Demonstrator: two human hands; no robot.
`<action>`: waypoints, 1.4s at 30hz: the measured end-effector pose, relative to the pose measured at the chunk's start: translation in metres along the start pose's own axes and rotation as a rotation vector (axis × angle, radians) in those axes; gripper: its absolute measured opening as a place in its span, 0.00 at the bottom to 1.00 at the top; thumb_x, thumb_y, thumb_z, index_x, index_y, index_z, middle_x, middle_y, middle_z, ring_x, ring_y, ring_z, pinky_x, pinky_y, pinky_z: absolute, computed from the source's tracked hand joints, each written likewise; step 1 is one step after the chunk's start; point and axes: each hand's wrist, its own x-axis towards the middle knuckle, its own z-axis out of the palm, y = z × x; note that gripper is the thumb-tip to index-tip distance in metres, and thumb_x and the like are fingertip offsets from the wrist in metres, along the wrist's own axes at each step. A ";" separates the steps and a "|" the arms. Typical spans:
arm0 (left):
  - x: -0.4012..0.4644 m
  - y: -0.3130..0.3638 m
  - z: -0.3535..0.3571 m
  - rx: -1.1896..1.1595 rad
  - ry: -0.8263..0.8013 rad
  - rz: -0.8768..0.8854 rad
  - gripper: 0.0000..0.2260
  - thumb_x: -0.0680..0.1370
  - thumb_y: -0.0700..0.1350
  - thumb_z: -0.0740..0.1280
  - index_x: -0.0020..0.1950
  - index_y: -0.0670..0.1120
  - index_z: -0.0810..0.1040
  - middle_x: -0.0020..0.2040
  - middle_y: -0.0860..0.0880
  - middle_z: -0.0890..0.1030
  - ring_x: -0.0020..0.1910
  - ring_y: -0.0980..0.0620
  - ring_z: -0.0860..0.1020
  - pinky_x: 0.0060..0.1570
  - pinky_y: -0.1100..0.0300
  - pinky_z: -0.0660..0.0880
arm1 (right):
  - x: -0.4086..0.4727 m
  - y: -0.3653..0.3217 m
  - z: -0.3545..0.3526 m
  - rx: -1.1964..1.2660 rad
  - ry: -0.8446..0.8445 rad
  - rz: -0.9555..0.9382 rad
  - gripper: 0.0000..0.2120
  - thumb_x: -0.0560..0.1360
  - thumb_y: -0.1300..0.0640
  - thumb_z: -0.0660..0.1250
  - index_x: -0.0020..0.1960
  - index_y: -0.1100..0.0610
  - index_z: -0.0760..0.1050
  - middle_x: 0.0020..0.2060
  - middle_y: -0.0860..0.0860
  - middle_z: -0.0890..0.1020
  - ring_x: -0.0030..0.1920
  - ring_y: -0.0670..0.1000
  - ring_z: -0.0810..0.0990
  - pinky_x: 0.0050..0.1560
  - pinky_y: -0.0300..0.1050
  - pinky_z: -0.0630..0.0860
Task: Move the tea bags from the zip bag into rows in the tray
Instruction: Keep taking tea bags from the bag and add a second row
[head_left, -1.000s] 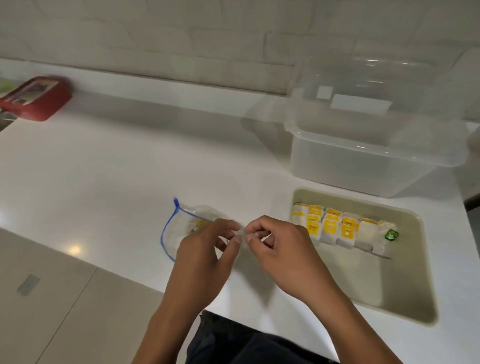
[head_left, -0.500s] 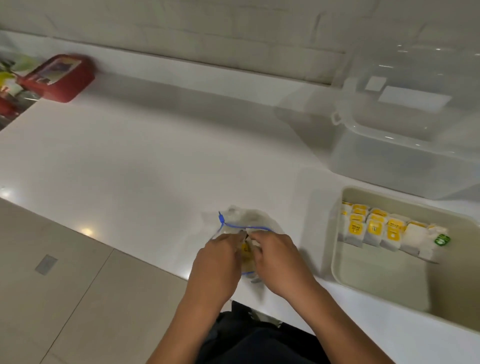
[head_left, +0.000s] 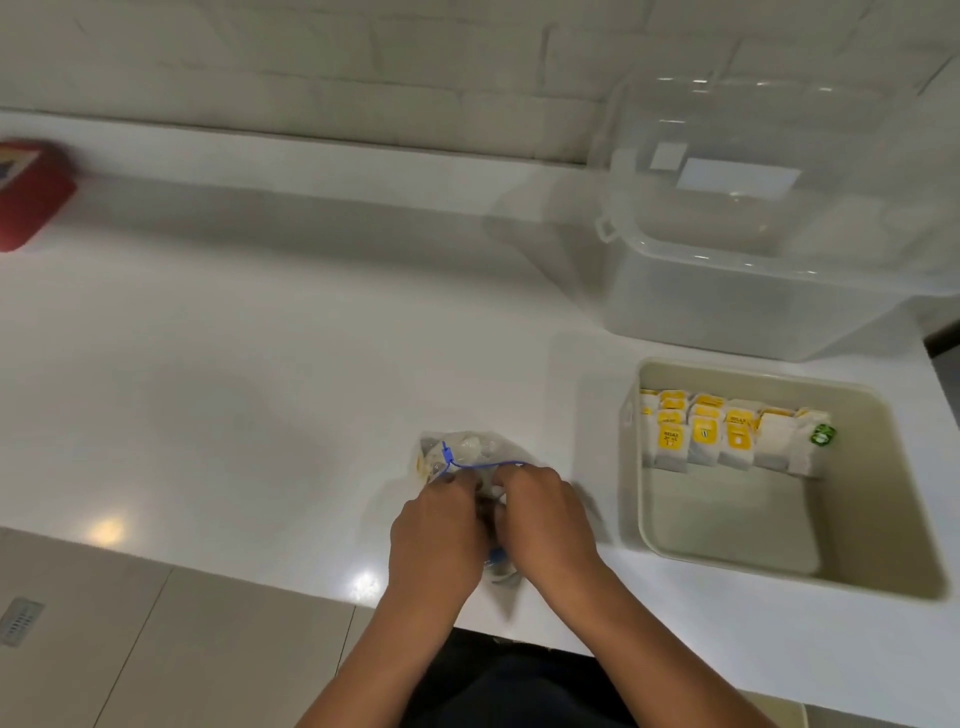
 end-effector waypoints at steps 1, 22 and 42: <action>0.001 0.000 0.000 -0.010 -0.006 0.001 0.13 0.78 0.46 0.65 0.62 0.55 0.75 0.56 0.54 0.80 0.48 0.49 0.80 0.41 0.60 0.70 | 0.000 0.001 0.001 0.015 0.010 -0.005 0.12 0.75 0.62 0.60 0.54 0.54 0.79 0.50 0.52 0.83 0.48 0.54 0.81 0.40 0.41 0.67; -0.011 -0.026 -0.035 -0.418 -0.003 0.033 0.05 0.79 0.56 0.66 0.47 0.56 0.77 0.40 0.55 0.83 0.35 0.55 0.82 0.41 0.53 0.82 | -0.011 0.016 -0.025 0.755 -0.003 0.041 0.05 0.76 0.57 0.72 0.48 0.48 0.84 0.40 0.46 0.85 0.27 0.49 0.82 0.28 0.39 0.77; -0.017 -0.026 -0.059 -0.681 0.004 0.179 0.07 0.82 0.41 0.63 0.49 0.54 0.73 0.35 0.49 0.81 0.31 0.53 0.81 0.32 0.58 0.80 | -0.017 0.013 -0.044 1.289 -0.037 0.182 0.07 0.80 0.63 0.65 0.55 0.57 0.80 0.42 0.60 0.85 0.33 0.56 0.83 0.32 0.43 0.78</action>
